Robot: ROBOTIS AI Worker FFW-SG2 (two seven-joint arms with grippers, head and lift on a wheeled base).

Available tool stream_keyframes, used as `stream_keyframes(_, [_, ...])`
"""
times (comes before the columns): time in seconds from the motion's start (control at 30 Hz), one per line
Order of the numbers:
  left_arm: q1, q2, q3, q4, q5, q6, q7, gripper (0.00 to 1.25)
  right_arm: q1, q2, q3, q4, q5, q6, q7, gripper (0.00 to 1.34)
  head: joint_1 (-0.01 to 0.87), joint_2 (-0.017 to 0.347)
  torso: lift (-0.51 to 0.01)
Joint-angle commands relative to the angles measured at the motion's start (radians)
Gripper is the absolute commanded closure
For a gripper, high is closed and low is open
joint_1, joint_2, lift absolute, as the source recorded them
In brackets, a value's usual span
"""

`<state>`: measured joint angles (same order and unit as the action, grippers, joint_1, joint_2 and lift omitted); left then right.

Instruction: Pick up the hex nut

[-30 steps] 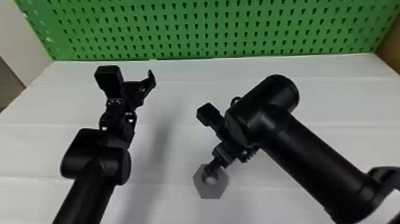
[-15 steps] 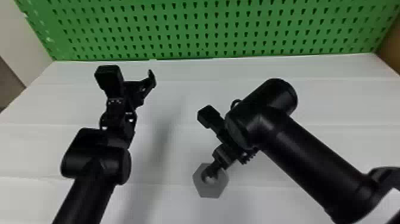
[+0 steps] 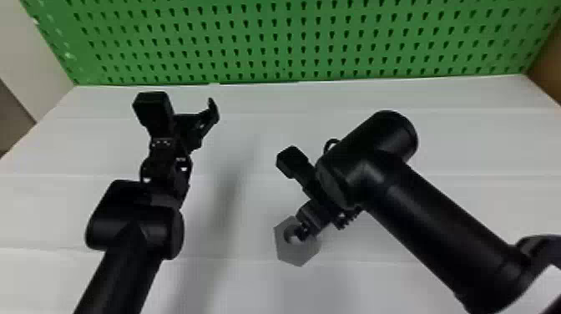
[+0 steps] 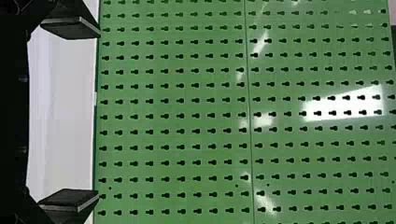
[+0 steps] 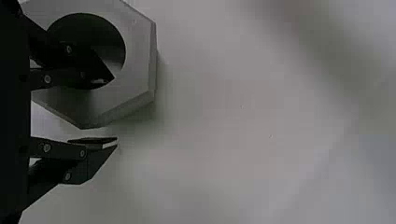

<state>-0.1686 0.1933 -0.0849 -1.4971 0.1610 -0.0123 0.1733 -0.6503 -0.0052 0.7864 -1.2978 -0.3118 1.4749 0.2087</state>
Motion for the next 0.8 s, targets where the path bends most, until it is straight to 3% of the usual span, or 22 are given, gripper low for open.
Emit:
stream_keyframes(0.0, [0.001, 0.000, 0.001, 0.000, 0.000, 0.000, 0.000, 0.08, 0.000, -0.001, -0.001, 0.000, 0.000, -0.002, 0.000, 0.97, 0.785, 0.149, -0.081])
stream_keyframes(0.37, [0.004, 0.000, 0.004, 0.000, 0.000, -0.002, 0.000, 0.08, 0.003, -0.002, -0.018, -0.002, 0.002, -0.019, 0.001, 0.98, 0.785, 0.149, -0.081])
stream_keyframes(0.77, [0.008, 0.000, 0.007, 0.000, 0.000, -0.002, 0.000, 0.08, 0.029, -0.009, -0.142, -0.123, 0.066, -0.022, 0.001, 1.01, 0.785, 0.149, -0.081])
